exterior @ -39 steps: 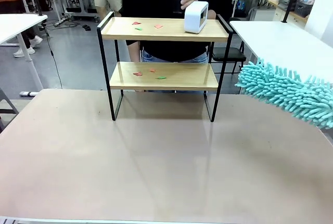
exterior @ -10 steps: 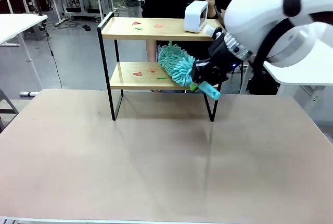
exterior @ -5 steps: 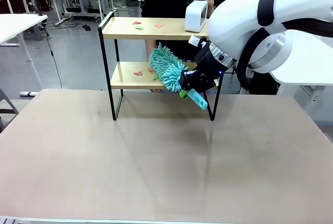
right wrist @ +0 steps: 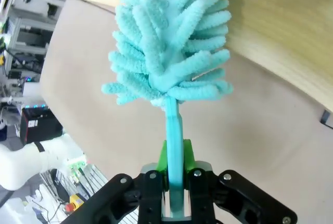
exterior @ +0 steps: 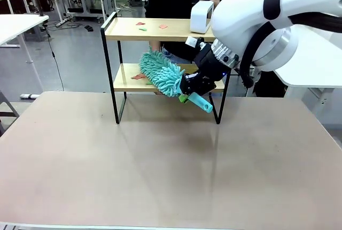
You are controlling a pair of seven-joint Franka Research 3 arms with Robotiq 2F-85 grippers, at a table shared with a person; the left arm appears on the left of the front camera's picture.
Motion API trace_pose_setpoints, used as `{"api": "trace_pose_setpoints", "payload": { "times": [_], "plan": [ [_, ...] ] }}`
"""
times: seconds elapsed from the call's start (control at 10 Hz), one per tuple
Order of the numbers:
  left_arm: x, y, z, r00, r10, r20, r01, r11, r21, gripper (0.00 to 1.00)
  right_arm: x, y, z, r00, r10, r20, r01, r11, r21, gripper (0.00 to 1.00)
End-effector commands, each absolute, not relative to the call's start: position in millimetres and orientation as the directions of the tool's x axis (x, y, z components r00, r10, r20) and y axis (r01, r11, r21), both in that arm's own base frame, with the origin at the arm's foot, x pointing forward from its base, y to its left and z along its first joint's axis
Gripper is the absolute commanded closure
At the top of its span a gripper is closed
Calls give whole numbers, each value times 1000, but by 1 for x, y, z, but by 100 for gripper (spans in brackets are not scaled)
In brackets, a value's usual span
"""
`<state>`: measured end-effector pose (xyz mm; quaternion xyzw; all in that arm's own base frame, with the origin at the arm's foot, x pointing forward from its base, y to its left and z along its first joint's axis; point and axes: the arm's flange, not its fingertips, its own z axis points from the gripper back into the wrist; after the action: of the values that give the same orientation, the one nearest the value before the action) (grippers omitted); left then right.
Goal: Clean the shelf.
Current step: Clean the specific tier of the Shelf with the Duster once objects are removed.
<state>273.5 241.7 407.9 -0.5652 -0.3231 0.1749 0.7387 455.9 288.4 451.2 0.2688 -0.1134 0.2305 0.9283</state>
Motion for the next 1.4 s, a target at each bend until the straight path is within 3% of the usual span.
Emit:
{"api": "trace_pose_setpoints", "payload": {
  "times": [0.0, 0.3, 0.6, 1.3],
  "plan": [
    [274, 240, 410, 728, 626, 280, 116, 289, -950, 0, 453, 291, 450, 800, 488, 349, -600, 659, 453, 89],
    [274, 240, 410, 728, 626, 280, 116, 289, -950, 0, 443, 277, 451, 625, 713, 317, -765, 477, 434, 89],
    [274, 240, 410, 728, 626, 280, 116, 289, -950, 0, 431, 268, 452, 437, 826, 356, -851, 252, 460, 89],
    [274, 240, 410, 728, 626, 280, 116, 289, -950, 0, 427, 260, 454, 410, 837, 362, -846, 200, 494, 89]
  ]
}}
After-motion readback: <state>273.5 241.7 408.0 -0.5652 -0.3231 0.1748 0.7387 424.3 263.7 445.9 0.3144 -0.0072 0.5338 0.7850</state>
